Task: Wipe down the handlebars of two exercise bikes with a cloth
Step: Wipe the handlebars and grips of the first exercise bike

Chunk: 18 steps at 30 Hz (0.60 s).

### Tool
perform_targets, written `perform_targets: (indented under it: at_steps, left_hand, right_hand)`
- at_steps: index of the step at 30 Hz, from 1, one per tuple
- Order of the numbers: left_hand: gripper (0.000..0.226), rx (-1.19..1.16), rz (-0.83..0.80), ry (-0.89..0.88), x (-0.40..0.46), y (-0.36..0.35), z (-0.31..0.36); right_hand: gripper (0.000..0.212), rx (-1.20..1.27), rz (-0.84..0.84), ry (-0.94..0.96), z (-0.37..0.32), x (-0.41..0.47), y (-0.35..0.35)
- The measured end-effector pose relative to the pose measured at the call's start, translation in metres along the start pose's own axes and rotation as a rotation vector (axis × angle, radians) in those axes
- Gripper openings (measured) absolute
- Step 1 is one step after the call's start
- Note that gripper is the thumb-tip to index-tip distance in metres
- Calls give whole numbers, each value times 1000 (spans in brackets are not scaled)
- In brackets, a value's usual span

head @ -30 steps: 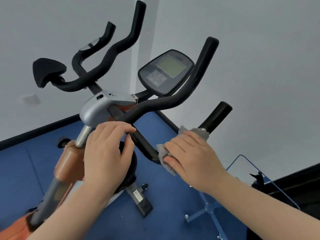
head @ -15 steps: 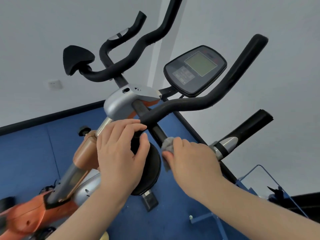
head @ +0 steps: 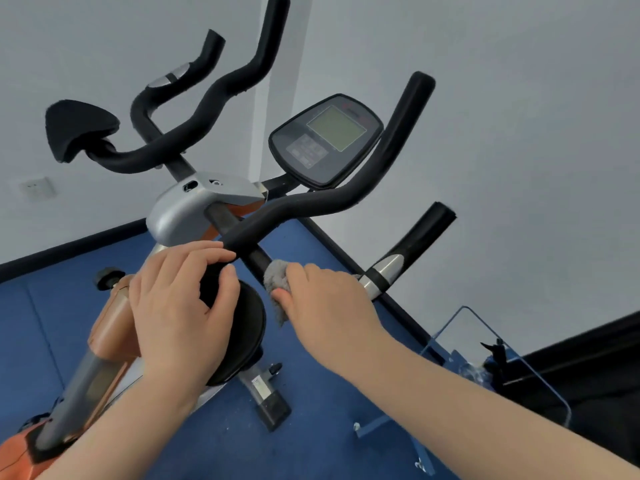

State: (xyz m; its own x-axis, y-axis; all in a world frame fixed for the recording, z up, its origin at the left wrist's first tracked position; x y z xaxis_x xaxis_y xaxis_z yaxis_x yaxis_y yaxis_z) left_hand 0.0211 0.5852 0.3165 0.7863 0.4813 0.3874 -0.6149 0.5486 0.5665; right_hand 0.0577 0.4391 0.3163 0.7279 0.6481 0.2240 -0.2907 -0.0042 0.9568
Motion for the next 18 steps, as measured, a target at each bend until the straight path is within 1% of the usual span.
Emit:
perform_targets:
  at_steps: [3, 4, 7, 9, 10, 11, 13, 14, 16, 18]
  left_hand:
    - [14, -17, -4, 9, 0, -1, 0]
    - [15, -20, -8, 6, -1, -1, 2]
    - [11, -2, -1, 0, 1, 0, 4]
    - [10, 7, 5, -6, 0, 0, 4]
    - [10, 4, 11, -8, 0, 0, 4]
    - [11, 1, 15, -7, 0, 0, 4]
    - [14, -2, 14, 0, 0, -1, 3]
    - [14, -6, 15, 3, 1, -2, 3]
    - [15, -16, 17, 1, 2, -2, 1]
    - [16, -19, 17, -4, 3, -2, 0]
  right_hand:
    - [33, -94, 86, 232, 13, -26, 12]
    - [35, -116, 98, 280, 25, -34, 17]
    - [39, -166, 189, 310, 81, -42, 46]
    - [37, -341, 237, 319, 109, -40, 59]
    - [36, -385, 243, 293, 113, -38, 60]
    - [35, -357, 271, 233, 110, -36, 60]
    - [34, -175, 340, 102, 93, -39, 47]
    - [35, -83, 348, 84, 82, -43, 37]
    - [37, -33, 329, 165, 71, -49, 26]
    - [37, -122, 275, 341, 82, -47, 34]
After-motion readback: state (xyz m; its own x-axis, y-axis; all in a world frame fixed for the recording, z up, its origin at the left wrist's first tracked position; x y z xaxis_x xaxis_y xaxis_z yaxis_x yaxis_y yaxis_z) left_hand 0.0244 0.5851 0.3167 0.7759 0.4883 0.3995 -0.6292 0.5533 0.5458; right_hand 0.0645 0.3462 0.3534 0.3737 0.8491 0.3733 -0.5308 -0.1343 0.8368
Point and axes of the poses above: each hand's wrist, its own x-axis towards the middle knuckle, its own y-axis out of the back of the hand, z = x × y, the point moved 8 cm from there along x, towards the middle knuckle, and after that the axes turned 9 degrees about y, right-handed, at the moved point
